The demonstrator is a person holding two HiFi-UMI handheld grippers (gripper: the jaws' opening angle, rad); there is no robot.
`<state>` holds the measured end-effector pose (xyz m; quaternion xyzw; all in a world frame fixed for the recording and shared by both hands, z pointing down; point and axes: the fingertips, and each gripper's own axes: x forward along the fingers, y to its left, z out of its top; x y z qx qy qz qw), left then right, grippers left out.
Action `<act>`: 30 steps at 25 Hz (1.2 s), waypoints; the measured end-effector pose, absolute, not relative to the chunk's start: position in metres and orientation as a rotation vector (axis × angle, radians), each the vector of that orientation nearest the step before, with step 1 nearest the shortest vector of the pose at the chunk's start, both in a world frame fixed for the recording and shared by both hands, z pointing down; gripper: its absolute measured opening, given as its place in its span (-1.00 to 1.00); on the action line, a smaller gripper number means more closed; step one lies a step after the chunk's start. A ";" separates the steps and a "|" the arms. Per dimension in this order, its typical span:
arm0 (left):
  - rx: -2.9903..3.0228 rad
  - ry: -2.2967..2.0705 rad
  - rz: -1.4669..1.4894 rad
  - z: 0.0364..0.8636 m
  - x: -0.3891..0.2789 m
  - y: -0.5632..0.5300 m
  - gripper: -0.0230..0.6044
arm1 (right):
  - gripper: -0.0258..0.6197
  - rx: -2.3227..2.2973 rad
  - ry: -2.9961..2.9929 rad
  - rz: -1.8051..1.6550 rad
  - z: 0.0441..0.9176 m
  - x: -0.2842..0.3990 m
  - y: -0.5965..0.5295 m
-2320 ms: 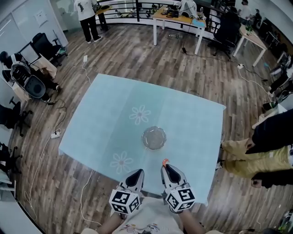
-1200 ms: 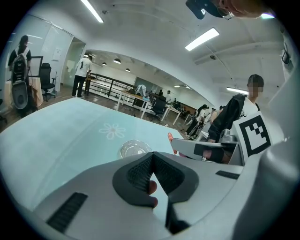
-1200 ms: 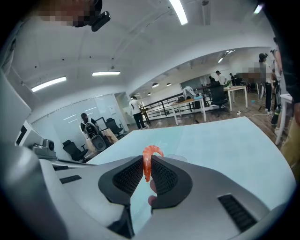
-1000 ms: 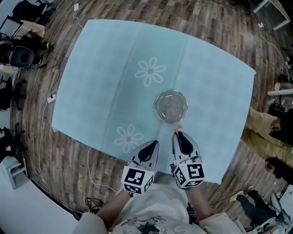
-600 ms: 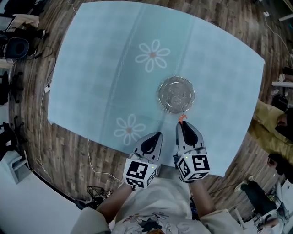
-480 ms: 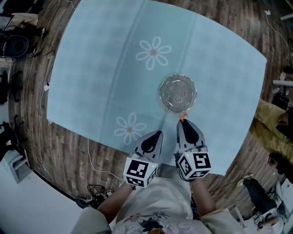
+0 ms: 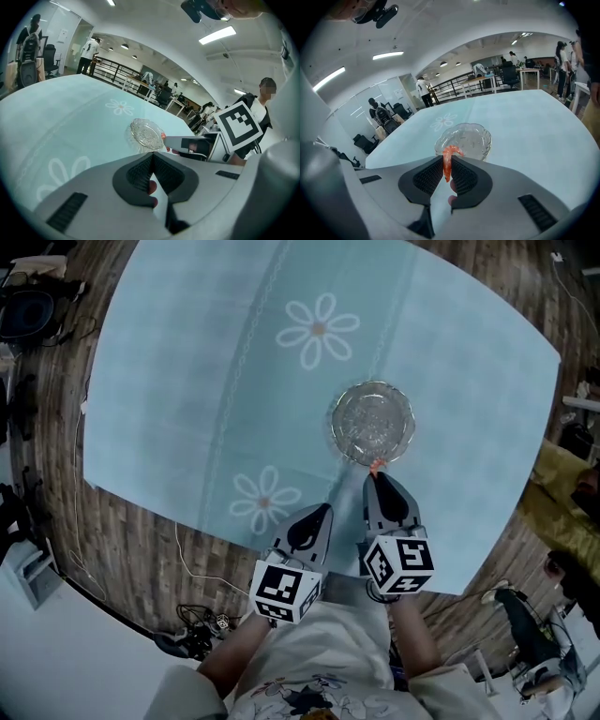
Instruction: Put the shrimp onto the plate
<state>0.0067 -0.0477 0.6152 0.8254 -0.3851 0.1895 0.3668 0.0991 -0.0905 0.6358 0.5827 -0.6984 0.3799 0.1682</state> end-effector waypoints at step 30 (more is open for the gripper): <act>2.111 -0.983 0.503 0.625 -0.003 -0.053 -0.90 | -0.70 1.699 -1.874 1.147 0.655 0.107 -0.090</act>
